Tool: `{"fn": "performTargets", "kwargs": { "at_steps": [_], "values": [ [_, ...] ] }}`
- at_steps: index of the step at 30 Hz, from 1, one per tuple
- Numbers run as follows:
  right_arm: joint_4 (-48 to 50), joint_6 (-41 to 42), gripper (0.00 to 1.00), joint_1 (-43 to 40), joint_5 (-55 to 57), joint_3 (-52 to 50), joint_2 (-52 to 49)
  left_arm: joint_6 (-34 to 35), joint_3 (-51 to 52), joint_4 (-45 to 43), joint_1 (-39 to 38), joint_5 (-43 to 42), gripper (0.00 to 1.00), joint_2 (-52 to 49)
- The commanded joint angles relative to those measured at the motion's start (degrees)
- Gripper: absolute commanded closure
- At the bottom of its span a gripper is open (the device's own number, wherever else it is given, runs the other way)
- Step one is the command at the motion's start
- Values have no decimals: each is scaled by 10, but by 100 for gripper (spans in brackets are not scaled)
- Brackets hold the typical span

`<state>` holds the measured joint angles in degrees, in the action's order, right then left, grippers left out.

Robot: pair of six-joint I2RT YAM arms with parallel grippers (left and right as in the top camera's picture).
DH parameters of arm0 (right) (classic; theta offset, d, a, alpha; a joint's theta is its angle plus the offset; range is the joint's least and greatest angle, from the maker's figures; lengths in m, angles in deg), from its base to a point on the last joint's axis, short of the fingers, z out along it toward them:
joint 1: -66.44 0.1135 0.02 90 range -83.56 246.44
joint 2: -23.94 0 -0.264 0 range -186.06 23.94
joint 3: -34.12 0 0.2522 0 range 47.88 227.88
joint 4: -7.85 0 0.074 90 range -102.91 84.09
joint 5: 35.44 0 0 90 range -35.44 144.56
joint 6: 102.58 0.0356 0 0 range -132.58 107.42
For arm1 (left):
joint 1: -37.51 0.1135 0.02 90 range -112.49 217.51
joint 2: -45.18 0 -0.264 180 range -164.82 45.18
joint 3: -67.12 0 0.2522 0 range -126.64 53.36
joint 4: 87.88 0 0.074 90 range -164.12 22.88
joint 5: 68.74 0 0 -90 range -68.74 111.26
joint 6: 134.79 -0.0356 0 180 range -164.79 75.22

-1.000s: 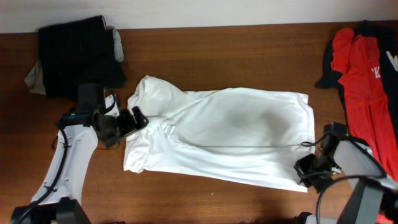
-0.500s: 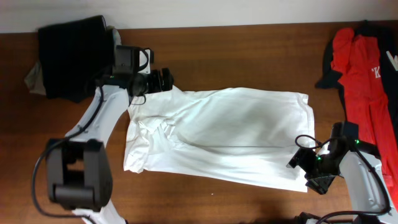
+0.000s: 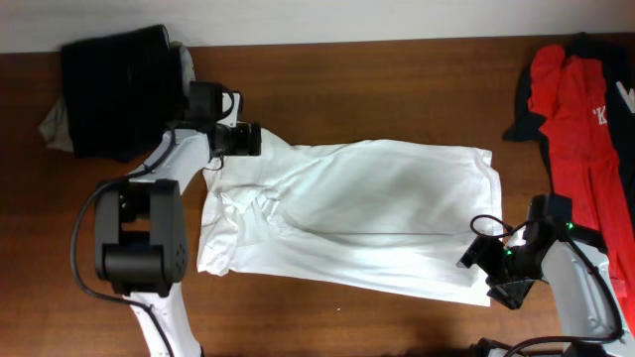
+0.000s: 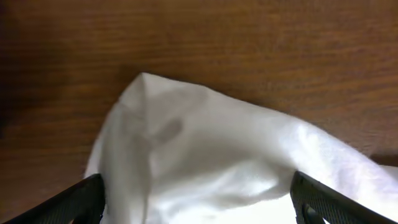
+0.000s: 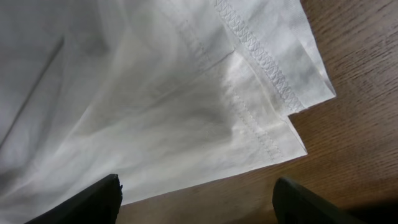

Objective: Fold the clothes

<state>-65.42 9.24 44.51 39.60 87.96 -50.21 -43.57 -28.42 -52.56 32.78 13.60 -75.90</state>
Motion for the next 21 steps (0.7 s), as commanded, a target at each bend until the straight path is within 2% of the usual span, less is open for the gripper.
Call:
{"fn": "performTargets", "kwargs": {
  "at_steps": [1, 11, 18, 19, 21],
  "values": [
    [4, -6, 18, 2, -5, 8, 7, -11, -18, -3, 0, -31, 6, -7],
    [10, -6, 18, 2, -5, 8, 7, -22, -63, 30, -3, -31, 7, -7],
    [14, -6, 19, 2, -5, 8, 7, -22, -68, 77, -5, -42, 11, -9],
    [14, -6, 18, 2, -5, 8, 7, -21, -68, 80, -5, -42, 16, -9],
    [14, -6, 18, 2, -5, 8, 7, -21, -68, 85, -5, -58, 18, -9]
  ]
}}
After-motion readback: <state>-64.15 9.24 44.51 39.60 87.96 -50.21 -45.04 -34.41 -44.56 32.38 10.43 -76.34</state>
